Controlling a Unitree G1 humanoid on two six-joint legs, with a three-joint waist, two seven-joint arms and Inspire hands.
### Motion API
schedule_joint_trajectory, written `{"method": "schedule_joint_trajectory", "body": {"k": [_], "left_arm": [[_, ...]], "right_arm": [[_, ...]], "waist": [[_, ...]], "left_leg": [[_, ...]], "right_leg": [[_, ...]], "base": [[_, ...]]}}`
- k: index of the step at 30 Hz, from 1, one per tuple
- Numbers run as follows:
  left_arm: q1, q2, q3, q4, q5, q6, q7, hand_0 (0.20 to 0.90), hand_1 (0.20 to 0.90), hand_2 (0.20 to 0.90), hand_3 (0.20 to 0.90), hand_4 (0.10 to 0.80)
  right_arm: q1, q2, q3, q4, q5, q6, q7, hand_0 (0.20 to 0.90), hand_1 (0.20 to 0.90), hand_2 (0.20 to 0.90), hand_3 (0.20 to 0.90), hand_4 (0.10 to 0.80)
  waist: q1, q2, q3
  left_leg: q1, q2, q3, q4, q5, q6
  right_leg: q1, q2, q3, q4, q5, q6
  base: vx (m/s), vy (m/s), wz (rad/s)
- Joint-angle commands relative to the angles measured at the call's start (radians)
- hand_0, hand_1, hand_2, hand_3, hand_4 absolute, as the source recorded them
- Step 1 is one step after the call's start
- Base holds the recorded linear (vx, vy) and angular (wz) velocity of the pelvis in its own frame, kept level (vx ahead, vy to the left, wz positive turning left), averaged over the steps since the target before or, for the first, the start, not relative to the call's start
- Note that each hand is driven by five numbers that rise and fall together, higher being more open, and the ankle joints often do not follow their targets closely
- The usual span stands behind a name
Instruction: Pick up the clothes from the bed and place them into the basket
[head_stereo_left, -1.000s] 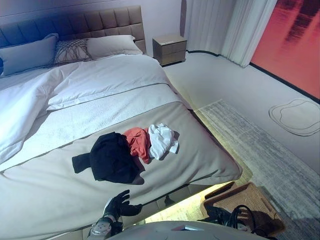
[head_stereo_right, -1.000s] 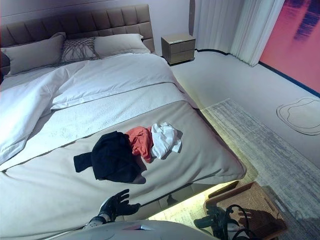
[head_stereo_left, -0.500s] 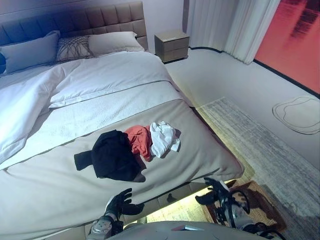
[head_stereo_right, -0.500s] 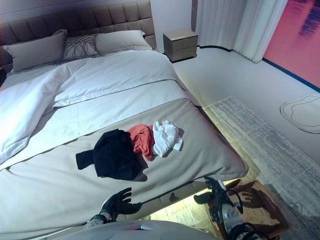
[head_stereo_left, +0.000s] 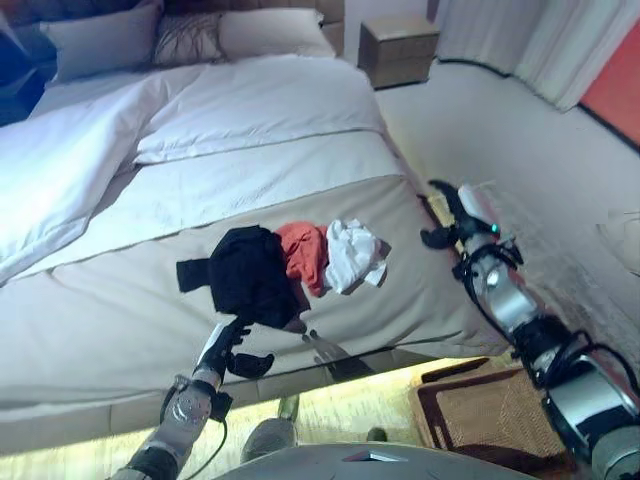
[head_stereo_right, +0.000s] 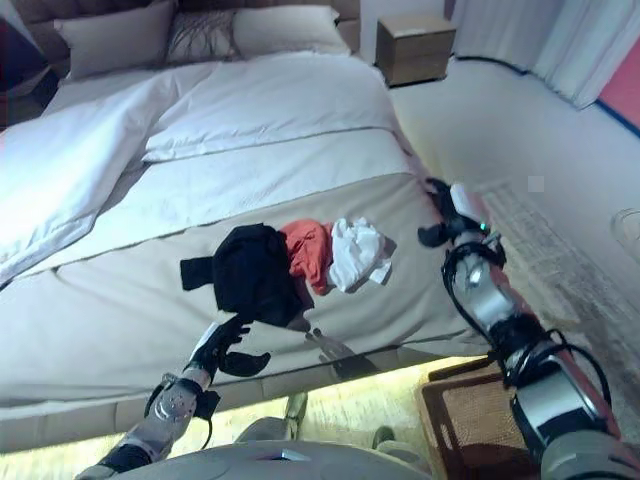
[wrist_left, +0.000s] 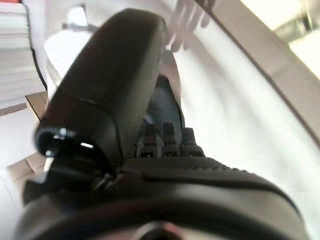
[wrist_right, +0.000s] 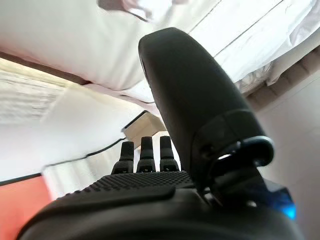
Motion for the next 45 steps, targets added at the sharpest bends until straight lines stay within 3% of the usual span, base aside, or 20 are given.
{"method": "schedule_joint_trajectory", "body": {"k": [1,7,10,17,22,31,38,39,40,41,45], "left_arm": [[-0.121,0.090,0.017,-0.130,0.051,-0.069,0.079,0.900,0.900,0.900,0.900,0.800],[-0.176,0.203,-0.010,-0.304,0.335,-0.095,0.300,0.900,0.900,0.900,0.900,0.800],[-0.220,0.250,-0.008,-0.364,0.385,-0.090,0.415,0.900,0.900,0.900,0.900,0.800],[-0.242,0.281,0.030,-0.429,0.336,-0.188,0.436,0.900,0.900,0.900,0.900,0.800],[-0.246,0.298,0.058,-0.501,0.242,-0.281,0.432,0.900,0.900,0.900,0.900,0.800],[-0.195,0.299,0.098,-0.602,0.140,-0.376,0.374,0.900,0.900,0.900,0.900,0.800],[-0.180,0.320,0.100,-0.635,0.111,-0.417,0.363,0.900,0.900,0.900,0.900,0.800],[-0.179,0.328,0.099,-0.640,0.106,-0.414,0.360,0.900,0.900,0.900,0.900,0.800],[-0.180,0.338,0.098,-0.641,0.100,-0.415,0.357,0.900,0.900,0.900,0.900,0.800],[-0.177,0.343,0.099,-0.642,0.097,-0.416,0.356,0.900,0.900,0.900,0.900,0.800],[-0.164,0.356,0.106,-0.638,0.053,-0.429,0.343,0.900,0.900,0.900,0.900,0.800]], "right_arm": [[-0.174,-0.024,0.051,-0.057,-0.017,-0.004,-0.052,0.900,0.900,0.900,0.900,0.800],[-0.309,-0.068,0.124,0.001,-0.032,0.045,-0.052,0.900,0.900,0.900,0.900,0.800],[-0.380,-0.069,0.174,0.062,-0.010,0.074,-0.041,0.900,0.900,0.900,0.900,0.800],[-0.453,-0.068,0.201,0.157,-0.007,0.107,-0.044,0.900,0.900,0.900,0.900,0.800],[-0.533,-0.072,0.215,0.240,0.022,0.126,-0.057,0.900,0.900,0.900,0.900,0.800],[-0.686,-0.097,0.310,0.361,-0.016,0.223,0.020,0.900,0.900,0.900,0.900,0.800],[-0.774,-0.085,0.346,0.463,0.047,0.200,0.069,0.900,0.900,0.900,0.900,0.800],[-0.784,-0.088,0.355,0.466,0.064,0.194,0.075,0.832,0.832,0.832,0.820,0.720],[-0.789,-0.091,0.358,0.467,0.074,0.178,0.080,0.340,0.340,0.340,0.247,0.147],[-0.789,-0.094,0.360,0.466,0.082,0.170,0.084,0.300,0.300,0.300,0.200,0.100],[-0.776,-0.102,0.354,0.459,0.108,0.168,0.091,0.300,0.300,0.300,0.200,0.100]], "waist": [[0.054,-0.082,0.078],[0.092,-0.059,0.174],[0.119,-0.050,0.214],[0.158,-0.026,0.264],[0.184,-0.007,0.295],[0.221,0.013,0.295],[0.242,0.026,0.295],[0.244,0.027,0.295],[0.244,0.028,0.295],[0.243,0.028,0.295],[0.238,0.024,0.295]], "left_leg": [[0.005,-0.106,0.067,0.160,-0.202,0.084],[-0.177,-0.136,0.056,0.335,-0.223,0.083],[-0.270,-0.159,0.048,0.443,-0.253,0.095],[-0.397,-0.193,0.034,0.567,-0.276,0.107],[-0.486,-0.219,0.034,0.650,-0.316,0.124],[-0.652,-0.244,0.052,0.823,-0.372,0.145],[-0.731,-0.252,0.069,0.904,-0.398,0.151],[-0.738,-0.251,0.071,0.911,-0.400,0.152],[-0.742,-0.250,0.073,0.920,-0.403,0.152],[-0.740,-0.250,0.074,0.922,-0.405,0.151],[-0.718,-0.250,0.072,0.933,-0.416,0.144]], "right_leg": [[-0.116,-0.045,-0.008,0.214,-0.074,-0.067],[-0.268,-0.066,-0.034,0.390,-0.133,-0.089],[-0.354,-0.079,-0.046,0.508,-0.175,-0.102],[-0.469,-0.098,-0.060,0.667,-0.216,-0.114],[-0.569,-0.116,-0.049,0.778,-0.259,-0.103],[-0.749,-0.143,-0.046,0.943,-0.291,-0.098],[-0.835,-0.152,-0.061,1.017,-0.300,-0.100],[-0.842,-0.153,-0.062,1.025,-0.300,-0.099],[-0.846,-0.155,-0.063,1.032,-0.302,-0.098],[-0.846,-0.155,-0.063,1.034,-0.302,-0.098],[-0.819,-0.150,-0.060,1.029,-0.304,-0.097]], "base": [[-0.133,0.052,0.33],[-0.079,0.054,0.20],[-0.043,0.015,0.23],[-0.015,-0.011,0.25],[0.013,-0.019,0.15],[0.002,-0.008,0.05],[-0.007,-0.003,0.01],[-0.023,-0.026,0.06],[-0.025,-0.028,0.06],[-0.016,-0.021,0.03],[0.004,-0.003,-0.01]]}}
